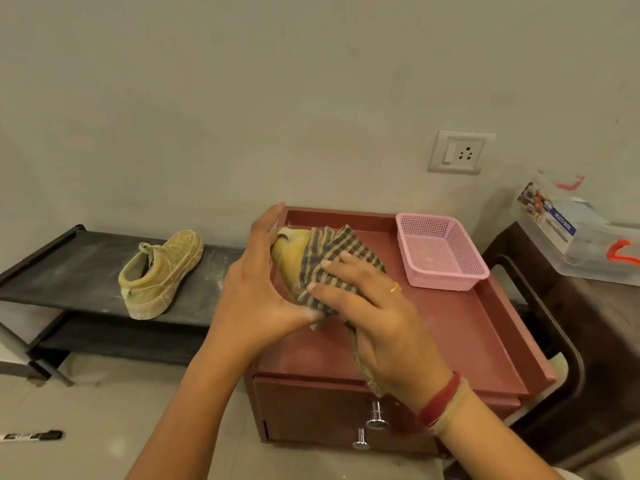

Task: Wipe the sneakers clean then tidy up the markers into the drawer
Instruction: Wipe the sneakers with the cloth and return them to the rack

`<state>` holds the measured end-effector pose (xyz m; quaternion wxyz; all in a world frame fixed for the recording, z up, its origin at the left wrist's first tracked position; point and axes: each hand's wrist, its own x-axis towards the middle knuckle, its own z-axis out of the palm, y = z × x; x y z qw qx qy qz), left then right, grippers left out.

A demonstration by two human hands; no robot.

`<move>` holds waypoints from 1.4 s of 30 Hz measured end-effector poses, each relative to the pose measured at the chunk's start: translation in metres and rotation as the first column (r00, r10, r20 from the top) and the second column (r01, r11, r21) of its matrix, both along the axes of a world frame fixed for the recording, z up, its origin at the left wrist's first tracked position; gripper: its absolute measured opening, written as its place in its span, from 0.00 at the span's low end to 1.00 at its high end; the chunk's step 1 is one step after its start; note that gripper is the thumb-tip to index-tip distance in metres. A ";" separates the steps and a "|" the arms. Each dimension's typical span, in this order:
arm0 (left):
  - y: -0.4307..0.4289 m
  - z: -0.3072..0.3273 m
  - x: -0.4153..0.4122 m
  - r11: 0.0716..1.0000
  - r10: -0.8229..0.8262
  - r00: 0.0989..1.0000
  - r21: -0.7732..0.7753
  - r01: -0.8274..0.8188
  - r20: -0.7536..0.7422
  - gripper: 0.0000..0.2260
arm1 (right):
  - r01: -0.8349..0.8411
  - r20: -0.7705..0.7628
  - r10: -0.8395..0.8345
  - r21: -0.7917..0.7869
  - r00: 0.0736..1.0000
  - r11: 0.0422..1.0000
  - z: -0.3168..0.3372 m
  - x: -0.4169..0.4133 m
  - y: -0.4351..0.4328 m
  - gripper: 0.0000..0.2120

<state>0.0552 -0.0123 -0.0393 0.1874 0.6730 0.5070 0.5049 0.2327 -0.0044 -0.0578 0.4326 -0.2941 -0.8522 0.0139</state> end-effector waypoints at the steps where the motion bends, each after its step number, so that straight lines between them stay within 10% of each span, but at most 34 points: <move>1: -0.001 0.000 -0.002 1.000 -0.003 1.000 -0.002 0.003 0.001 0.50 | 0.003 -0.023 -0.004 -0.054 1.000 0.999 0.001 0.004 0.006 0.20; 42: -0.022 -0.018 -0.060 0.995 0.004 0.996 -0.101 -0.012 -0.086 0.45 | -0.072 -0.257 -0.026 -0.364 0.966 0.929 -0.034 -0.034 -0.002 0.27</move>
